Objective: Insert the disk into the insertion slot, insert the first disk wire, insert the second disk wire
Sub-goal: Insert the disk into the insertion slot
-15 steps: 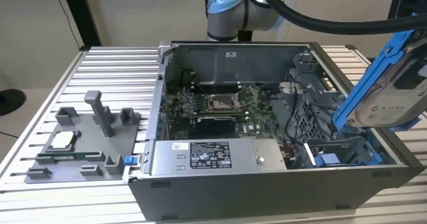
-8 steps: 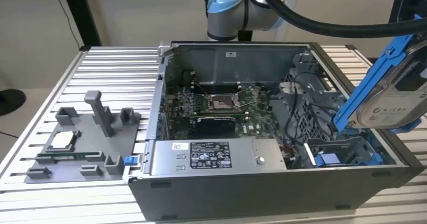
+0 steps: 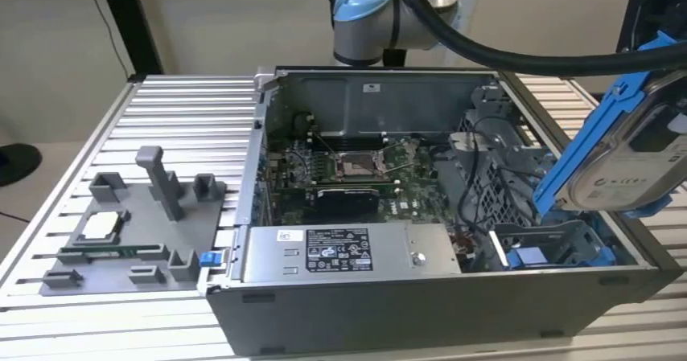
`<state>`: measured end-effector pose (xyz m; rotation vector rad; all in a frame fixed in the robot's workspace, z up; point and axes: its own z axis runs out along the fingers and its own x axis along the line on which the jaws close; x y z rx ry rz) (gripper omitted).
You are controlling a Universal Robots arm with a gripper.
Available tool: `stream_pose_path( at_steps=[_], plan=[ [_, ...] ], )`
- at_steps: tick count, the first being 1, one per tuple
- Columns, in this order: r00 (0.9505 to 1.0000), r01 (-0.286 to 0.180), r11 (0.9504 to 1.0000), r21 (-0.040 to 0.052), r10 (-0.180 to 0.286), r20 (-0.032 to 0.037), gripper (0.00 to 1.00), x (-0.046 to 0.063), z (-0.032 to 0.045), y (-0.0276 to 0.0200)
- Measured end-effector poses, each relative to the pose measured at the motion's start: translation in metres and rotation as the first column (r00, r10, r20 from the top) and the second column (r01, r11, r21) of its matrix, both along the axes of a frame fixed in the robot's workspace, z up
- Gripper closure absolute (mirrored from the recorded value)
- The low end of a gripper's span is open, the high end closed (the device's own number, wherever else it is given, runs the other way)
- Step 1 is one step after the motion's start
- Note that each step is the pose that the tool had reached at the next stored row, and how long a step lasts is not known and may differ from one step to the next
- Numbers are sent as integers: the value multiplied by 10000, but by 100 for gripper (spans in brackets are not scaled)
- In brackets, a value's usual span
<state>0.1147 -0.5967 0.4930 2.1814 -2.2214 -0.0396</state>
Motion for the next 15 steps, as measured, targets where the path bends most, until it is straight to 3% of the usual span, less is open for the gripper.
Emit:
stream_pose_path(
  at_steps=[15],
  plan=[
    [10000,-1,10000,0,1,18,100,-1,-188,23]
  ],
)
